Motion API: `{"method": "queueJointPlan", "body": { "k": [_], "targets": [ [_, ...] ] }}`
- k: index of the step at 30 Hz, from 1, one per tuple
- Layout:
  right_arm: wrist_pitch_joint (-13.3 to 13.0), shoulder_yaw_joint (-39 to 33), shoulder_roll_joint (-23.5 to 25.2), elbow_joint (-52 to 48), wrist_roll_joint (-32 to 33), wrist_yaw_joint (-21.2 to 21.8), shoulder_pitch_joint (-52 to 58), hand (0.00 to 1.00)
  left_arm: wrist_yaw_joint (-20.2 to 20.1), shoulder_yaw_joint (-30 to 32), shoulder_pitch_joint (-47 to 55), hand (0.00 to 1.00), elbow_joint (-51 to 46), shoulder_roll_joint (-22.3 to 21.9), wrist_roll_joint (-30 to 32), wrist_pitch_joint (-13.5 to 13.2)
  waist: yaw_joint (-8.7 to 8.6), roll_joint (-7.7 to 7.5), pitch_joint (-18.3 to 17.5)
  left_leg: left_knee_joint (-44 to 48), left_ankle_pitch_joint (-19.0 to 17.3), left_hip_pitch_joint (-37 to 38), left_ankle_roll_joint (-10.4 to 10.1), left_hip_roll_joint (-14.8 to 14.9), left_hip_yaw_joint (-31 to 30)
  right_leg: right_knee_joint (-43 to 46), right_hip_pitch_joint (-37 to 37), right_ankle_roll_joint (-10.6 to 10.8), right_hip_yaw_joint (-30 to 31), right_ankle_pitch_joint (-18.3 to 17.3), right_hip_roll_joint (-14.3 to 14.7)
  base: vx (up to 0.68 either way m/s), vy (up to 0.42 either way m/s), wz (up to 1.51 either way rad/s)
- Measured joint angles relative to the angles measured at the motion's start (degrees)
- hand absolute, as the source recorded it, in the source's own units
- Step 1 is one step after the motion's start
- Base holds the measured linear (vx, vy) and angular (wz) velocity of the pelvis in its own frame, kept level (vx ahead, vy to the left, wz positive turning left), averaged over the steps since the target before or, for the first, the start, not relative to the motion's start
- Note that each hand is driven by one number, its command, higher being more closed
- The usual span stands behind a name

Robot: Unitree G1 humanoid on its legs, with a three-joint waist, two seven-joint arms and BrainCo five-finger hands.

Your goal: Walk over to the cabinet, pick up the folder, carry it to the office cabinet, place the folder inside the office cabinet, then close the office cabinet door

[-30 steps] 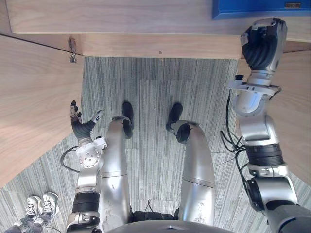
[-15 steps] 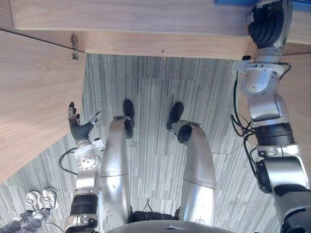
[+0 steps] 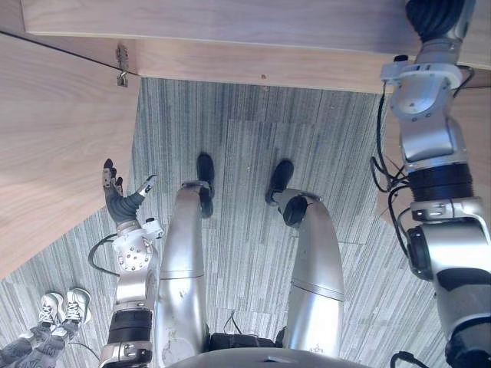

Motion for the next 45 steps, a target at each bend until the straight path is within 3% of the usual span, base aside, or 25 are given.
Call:
{"method": "queueJointPlan", "body": {
  "k": [20, 33, 45],
  "targets": [
    [-0.1, 0.8, -6.9, 12.9, 6.3, 1.5, -7.1, 1.00, 0.0, 0.1, 1.5, 0.00, -1.6, 0.1, -2.3, -0.1, -0.41, 0.10, -0.1, -2.0, 2.1, -1.3, -0.4, -0.2, -0.7, -0.8, -1.3, -1.0, -1.1, 0.6, -0.2, -0.04, 0.011, 0.02],
    [0.2, 3.5, -6.9, 19.4, 10.7, 2.4, -15.2, 1.00, -0.1, 0.1, 1.6, 0.00, -1.8, -0.5, -2.9, -0.1, -1.51, 0.21, -0.2, -2.0, 2.5, -2.3, -0.5, 0.3, -0.6, -1.1, -2.4, -1.3, -1.1, 1.1, 0.2, -0.01, 0.009, -0.02],
    [0.3, 5.0, -6.3, 19.2, 13.5, 2.4, -16.3, 1.00, 0.1, 0.1, 1.5, 0.00, -1.4, -1.3, -3.4, -0.1, -1.73, 0.21, -0.2, -2.0, 3.0, -2.4, -0.6, 0.5, -0.7, -0.9, -2.6, -1.5, -1.4, 1.4, 0.3, -0.03, 0.012, 0.00]
  ]
}}
